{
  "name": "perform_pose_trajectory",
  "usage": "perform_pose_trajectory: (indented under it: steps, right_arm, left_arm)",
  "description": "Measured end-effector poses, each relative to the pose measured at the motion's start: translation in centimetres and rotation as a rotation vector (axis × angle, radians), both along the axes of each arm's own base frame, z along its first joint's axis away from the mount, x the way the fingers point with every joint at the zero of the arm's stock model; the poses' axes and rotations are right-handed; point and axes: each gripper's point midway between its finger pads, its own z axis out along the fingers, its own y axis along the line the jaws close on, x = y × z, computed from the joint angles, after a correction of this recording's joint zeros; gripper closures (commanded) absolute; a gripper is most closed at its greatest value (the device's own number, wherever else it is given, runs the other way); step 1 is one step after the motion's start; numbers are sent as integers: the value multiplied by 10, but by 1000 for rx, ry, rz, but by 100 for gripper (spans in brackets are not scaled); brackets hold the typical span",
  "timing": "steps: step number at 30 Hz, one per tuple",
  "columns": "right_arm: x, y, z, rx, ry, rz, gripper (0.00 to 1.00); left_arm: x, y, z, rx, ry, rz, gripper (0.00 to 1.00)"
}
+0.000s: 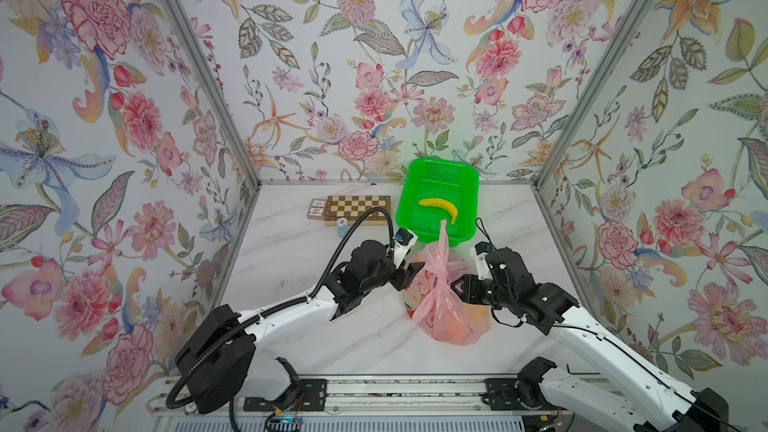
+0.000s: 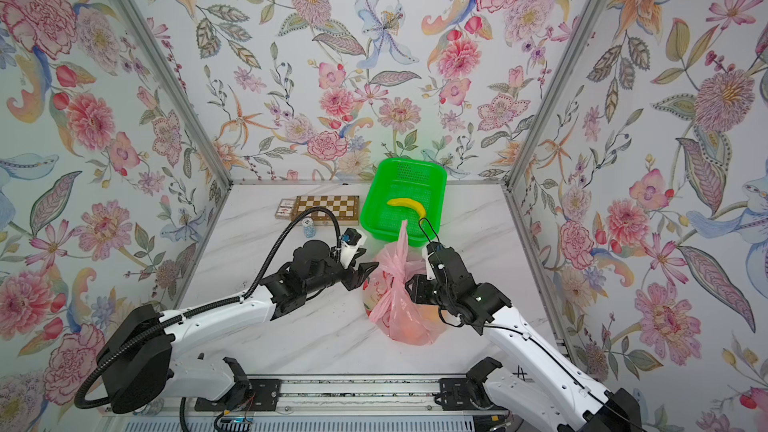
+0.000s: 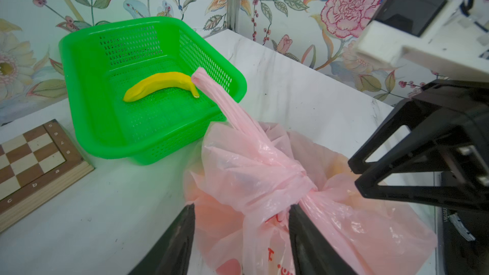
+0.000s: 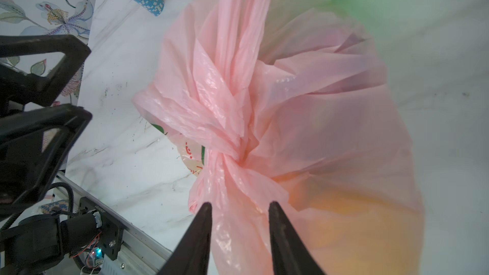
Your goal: Untie the knot of the plastic bag and take out the fruit
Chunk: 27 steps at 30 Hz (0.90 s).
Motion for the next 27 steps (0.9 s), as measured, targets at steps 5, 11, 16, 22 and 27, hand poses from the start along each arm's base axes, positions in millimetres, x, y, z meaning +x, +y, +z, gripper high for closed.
perform_pose_trajectory:
  steps: [5,11,16,22,27]
  right_arm:
    - [-1,8,-4,-9,20,32,42]
    - [-5,16,-23,-36,88,66,46]
    - [-5,17,-33,-57,117,77,52]
    - [-9,17,-46,-66,142,90,70]
    - [-8,19,-50,-55,137,92,89]
  left_arm:
    - [-7,-16,4,76,-60,-138,31]
    - [-10,-29,-19,203,-96,-274,27]
    - [-8,-37,-39,276,-97,-339,31]
    - [0,-42,-64,329,-76,-342,58]
    - [7,-43,-65,319,-70,-305,80]
